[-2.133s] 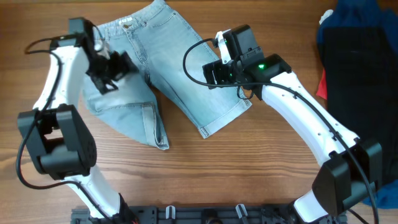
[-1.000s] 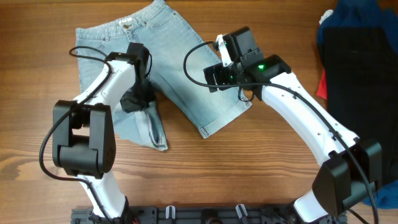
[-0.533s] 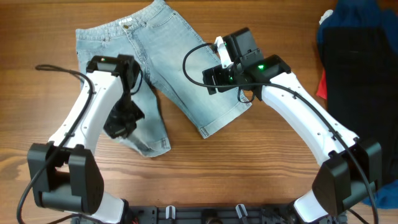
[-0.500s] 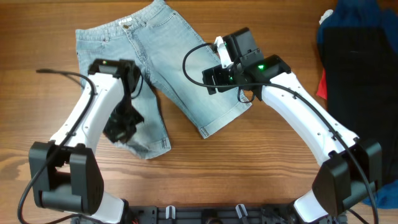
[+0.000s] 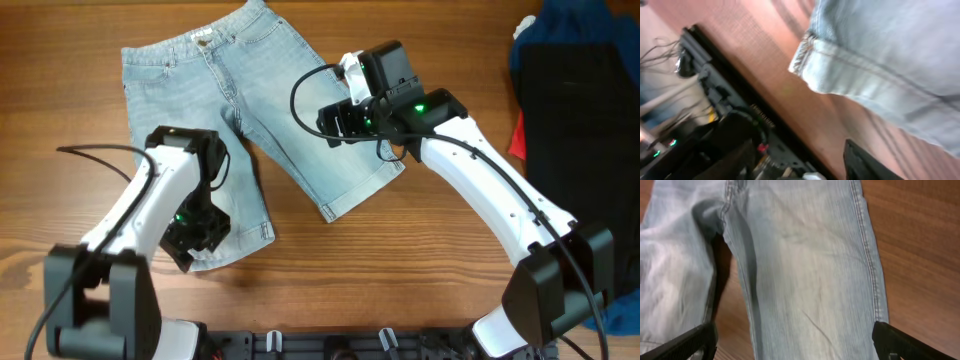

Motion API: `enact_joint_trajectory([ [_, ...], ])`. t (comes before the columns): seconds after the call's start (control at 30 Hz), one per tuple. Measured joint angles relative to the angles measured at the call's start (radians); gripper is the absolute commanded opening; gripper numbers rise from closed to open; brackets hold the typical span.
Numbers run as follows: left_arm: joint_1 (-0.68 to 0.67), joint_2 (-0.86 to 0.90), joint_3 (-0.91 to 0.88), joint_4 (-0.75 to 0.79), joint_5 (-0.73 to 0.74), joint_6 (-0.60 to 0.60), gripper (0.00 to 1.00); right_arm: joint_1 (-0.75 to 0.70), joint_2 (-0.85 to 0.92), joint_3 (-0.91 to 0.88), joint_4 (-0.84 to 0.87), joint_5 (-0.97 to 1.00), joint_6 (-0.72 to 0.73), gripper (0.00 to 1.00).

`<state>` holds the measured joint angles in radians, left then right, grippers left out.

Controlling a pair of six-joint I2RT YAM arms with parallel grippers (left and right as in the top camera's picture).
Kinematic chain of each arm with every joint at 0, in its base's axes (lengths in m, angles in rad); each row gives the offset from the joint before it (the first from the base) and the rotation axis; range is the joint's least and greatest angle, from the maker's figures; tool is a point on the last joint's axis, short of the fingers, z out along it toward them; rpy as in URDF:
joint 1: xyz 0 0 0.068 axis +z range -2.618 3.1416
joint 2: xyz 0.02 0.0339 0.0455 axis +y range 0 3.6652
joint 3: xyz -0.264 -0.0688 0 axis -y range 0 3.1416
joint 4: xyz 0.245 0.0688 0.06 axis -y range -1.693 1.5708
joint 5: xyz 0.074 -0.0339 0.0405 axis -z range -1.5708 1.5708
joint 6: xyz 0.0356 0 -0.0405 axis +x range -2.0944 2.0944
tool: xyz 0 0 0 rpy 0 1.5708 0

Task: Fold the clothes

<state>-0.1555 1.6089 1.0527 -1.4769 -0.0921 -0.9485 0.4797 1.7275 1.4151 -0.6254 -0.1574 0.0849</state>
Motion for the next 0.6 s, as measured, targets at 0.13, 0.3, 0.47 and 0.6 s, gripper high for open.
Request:
enact_joint_trajectory([
  [0.13,0.000,-0.120,0.025,0.126,0.000,0.001,0.91,0.000,0.000,0.000,-0.011,0.001,0.000,0.99],
  [0.3,0.000,-0.323,0.038,0.318,-0.006,0.002,1.00,0.000,0.000,-0.001,-0.053,0.027,0.000,0.96],
  [0.47,0.000,-0.473,0.042,0.443,-0.080,0.003,1.00,-0.006,0.065,0.000,0.016,0.070,-0.003,0.86],
  [0.6,0.000,-0.476,0.042,0.507,-0.127,0.050,1.00,-0.047,0.217,-0.001,0.099,0.094,-0.003,0.87],
])
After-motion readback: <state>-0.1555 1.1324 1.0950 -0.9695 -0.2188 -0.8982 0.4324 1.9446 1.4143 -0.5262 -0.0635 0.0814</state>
